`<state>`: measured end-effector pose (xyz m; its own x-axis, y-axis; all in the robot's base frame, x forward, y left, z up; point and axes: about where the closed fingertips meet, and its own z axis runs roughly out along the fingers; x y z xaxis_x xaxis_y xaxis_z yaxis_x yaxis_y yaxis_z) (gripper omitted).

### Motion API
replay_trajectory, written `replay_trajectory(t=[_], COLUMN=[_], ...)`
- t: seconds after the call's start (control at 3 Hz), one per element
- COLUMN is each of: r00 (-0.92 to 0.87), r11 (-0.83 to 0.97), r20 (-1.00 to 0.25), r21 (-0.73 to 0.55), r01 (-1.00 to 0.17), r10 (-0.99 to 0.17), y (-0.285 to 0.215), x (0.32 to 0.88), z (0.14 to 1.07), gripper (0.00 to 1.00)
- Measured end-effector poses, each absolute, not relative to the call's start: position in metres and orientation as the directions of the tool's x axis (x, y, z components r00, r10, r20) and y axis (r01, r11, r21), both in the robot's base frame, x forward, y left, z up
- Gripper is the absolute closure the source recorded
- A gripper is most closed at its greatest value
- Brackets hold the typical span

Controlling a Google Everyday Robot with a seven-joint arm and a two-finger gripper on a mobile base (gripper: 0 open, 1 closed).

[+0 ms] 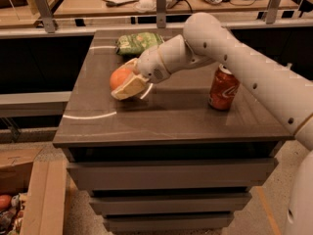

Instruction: Pick orange

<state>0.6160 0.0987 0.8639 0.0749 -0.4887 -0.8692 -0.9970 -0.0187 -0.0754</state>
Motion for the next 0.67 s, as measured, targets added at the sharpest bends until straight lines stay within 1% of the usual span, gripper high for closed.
replay_trajectory(t=[0.33,0.67], r00=[0.151,0.199], r11=[-0.054,-0.076], r20=[-0.904,-0.91], r21=[-0.141,-0.184], r01=[-0.989,-0.98], r10=[-0.4,-0.363], y=[0.091,0.088], x=[0.615,0.615], z=[0.899,0.921], gripper=[1.0,1.0])
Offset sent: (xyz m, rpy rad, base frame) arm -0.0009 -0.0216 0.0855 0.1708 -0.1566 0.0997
